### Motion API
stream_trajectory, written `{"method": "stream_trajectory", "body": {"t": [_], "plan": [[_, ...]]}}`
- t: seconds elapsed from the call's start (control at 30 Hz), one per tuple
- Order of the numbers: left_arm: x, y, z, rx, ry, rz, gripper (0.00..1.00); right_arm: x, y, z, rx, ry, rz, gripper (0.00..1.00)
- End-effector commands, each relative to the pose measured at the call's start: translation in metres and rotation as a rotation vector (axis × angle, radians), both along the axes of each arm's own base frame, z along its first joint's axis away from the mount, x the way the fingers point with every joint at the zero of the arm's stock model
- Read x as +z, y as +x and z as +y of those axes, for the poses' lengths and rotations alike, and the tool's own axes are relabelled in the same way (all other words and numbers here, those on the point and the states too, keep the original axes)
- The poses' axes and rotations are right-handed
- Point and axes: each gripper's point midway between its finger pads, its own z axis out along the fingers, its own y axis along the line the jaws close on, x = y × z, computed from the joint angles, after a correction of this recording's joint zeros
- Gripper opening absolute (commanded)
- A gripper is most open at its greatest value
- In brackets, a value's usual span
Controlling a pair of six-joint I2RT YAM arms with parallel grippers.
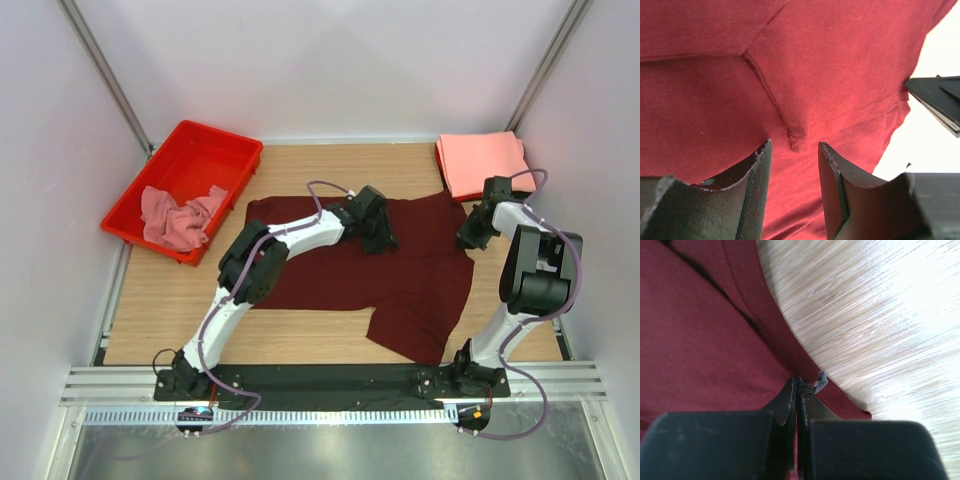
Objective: Fold and stack the t-shirts
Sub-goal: Fold the tshirt
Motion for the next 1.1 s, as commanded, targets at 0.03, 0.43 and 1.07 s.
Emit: {"method": "stream_trajectory", "body": {"t": [0.03,0.43,1.07], "plan": [[0.01,0.007,-0.013,0.016,-0.05,-0.013,0.42,0.03,0.009,0.0,0.008,-0.007,-0.092,0.01],[0.004,0.005,-0.017,0.026,-0.057,0.002,0.25,0.032,0.002,0.001,0.011,-0.01,-0.099,0.01],[0.003,0.007,-0.026,0.037,-0.076,0.017,0.31,0.038,0.003,0.0,0.012,-0.019,-0.113,0.01]]}}
